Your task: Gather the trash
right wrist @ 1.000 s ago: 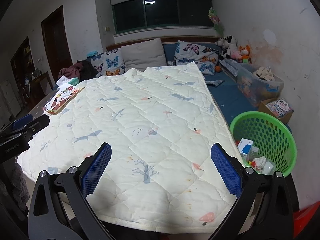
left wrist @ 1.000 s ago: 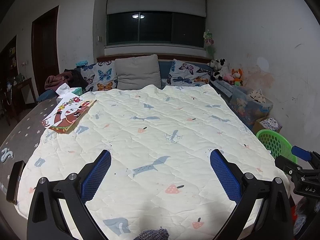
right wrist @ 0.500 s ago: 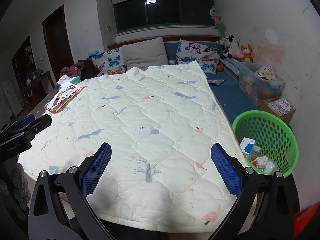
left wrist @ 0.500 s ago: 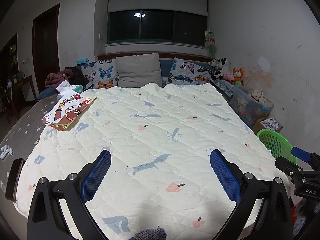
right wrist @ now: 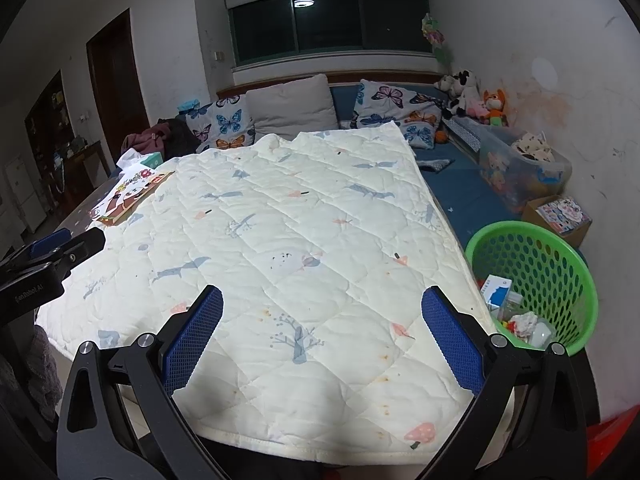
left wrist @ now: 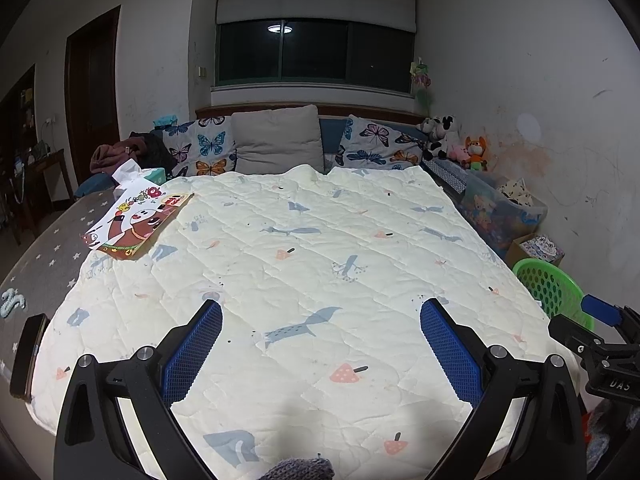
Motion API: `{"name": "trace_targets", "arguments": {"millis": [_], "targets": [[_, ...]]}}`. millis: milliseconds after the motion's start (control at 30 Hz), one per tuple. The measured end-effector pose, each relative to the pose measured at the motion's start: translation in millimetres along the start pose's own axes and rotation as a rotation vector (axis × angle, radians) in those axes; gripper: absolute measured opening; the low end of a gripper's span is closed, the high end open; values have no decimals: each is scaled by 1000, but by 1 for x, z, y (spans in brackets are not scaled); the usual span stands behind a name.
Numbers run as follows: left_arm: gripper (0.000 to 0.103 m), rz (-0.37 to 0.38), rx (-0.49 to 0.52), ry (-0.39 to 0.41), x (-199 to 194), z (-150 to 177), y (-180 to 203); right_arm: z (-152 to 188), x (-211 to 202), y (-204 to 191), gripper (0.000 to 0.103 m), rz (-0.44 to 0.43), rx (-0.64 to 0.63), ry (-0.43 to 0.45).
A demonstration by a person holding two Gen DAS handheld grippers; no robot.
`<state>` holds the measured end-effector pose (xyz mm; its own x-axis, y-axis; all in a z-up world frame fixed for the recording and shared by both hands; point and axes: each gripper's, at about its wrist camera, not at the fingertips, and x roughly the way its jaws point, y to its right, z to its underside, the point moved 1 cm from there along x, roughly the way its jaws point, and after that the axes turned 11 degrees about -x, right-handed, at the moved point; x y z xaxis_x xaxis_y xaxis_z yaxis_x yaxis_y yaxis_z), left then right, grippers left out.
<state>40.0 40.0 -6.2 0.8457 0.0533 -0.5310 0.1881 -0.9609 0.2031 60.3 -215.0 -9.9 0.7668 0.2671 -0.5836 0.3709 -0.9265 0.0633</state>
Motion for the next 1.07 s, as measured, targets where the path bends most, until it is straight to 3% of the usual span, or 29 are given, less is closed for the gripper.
{"name": "trace_targets", "arguments": {"millis": [1067], "targets": [[96,-10,-20,-1,-3,-2,0,2,-4,3,99,9,17,6]]}}
